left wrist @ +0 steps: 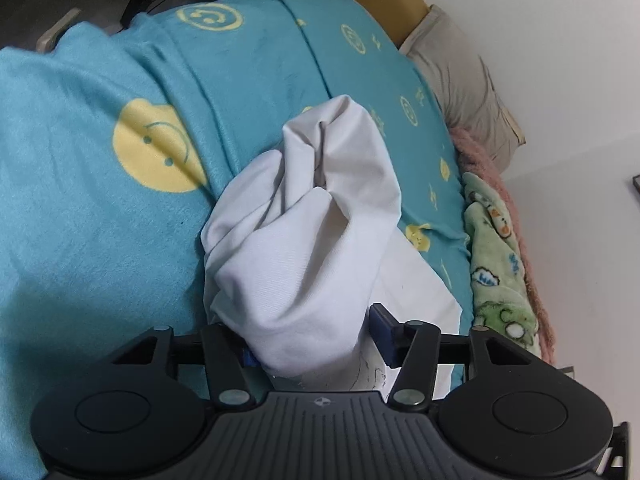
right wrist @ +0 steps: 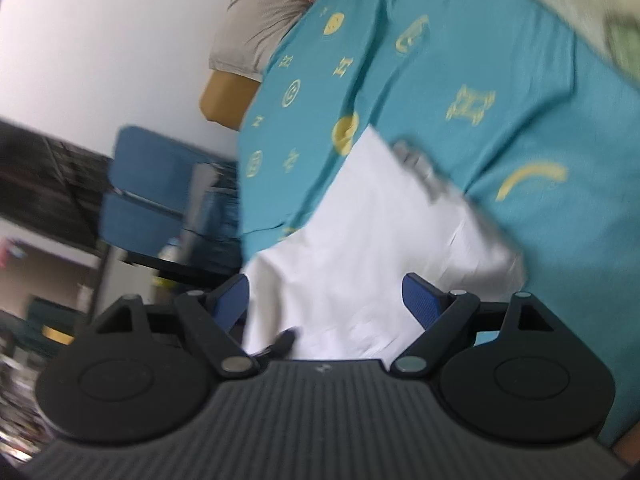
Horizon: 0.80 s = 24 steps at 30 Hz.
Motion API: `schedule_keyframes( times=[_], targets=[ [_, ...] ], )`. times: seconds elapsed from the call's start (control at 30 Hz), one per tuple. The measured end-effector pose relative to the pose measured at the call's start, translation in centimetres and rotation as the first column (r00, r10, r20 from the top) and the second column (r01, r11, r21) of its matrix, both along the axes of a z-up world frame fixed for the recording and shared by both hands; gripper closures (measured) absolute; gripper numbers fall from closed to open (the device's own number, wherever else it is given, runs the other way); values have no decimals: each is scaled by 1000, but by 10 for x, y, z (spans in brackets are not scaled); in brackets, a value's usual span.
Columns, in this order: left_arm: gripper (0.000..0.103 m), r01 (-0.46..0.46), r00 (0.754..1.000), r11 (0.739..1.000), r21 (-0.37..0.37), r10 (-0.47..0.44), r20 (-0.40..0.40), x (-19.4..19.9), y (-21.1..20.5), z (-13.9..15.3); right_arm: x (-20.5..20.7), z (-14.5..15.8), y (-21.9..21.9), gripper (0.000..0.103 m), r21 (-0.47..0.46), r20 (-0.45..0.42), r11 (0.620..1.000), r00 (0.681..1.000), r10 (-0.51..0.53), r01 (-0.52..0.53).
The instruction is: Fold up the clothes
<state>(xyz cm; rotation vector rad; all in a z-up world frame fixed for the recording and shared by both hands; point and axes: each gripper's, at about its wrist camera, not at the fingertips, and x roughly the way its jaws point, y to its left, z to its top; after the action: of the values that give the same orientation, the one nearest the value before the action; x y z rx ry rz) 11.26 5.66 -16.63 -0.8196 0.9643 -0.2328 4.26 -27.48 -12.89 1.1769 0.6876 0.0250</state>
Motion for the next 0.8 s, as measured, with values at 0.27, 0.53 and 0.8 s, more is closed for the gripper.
schedule_keyframes(
  times=[0.27,0.53,0.8],
  targets=[
    [79,-32,997,997,-77,37,71,-9,4,8,1,-46,40,17,364,-88,927,988,129,-89],
    [80,-60,988,982,-178,83,128,-20,15,16,2,-78,24,18,348,-191,926,978,-84,148],
    [80,-66,988,981,-184,90,125,-18,13,16,9,-73,8,73,215,-201,943,957,-211,253]
  ],
)
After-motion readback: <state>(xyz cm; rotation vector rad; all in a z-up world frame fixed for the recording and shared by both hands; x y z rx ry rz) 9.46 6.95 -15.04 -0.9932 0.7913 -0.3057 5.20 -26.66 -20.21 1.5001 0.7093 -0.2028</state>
